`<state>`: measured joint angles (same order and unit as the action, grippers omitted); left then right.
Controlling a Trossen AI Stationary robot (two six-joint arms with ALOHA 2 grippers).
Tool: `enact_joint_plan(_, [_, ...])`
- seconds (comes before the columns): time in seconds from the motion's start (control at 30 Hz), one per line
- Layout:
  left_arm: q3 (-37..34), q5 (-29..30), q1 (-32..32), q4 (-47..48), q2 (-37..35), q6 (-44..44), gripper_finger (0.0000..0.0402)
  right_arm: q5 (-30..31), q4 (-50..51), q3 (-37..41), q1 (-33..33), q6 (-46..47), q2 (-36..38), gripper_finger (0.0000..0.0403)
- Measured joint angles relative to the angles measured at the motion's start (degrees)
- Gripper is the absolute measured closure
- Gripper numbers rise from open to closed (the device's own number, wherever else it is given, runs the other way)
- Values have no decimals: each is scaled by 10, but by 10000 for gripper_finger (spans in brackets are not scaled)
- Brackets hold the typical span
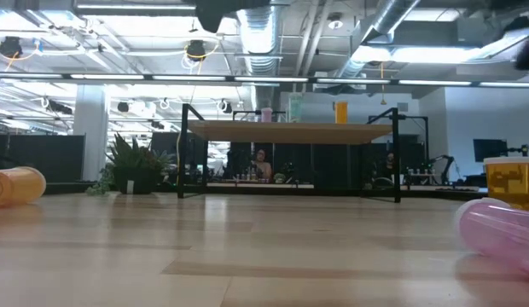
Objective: Pick and place medicine bottles onto shelf by color
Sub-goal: Put the right pink pill bottle on the shelf aligned with the other pink pill bottle
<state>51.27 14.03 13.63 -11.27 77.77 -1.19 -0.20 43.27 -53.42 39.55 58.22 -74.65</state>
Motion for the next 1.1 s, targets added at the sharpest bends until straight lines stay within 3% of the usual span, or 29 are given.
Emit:
enact_joint_plan(0.1, [0,-2,-4,3,1,-7,310,-50,-6,0,8,58,-14,148])
enact_joint_plan(0.27, [0,-5,-9,3,3,-8,310,-70,-4,0,40,124,-35,148])
enact_joint_plan(0.67, [0,-8,-10,3,3,-12,310,-68,-6,0,102,228,-53,148])
enact_joint_plan(0.83, [0,-8,-10,3,3,-12,310,-64,-49,0,120,265,-55,148])
enact_joint_plan(1.03, [0,-8,-10,5,3,-12,310,-61,-84,0,133,277,-96,148])
enact_joint_plan(1.1, [0,-8,-10,6,3,-12,310,-87,-81,0,134,280,-115,148])
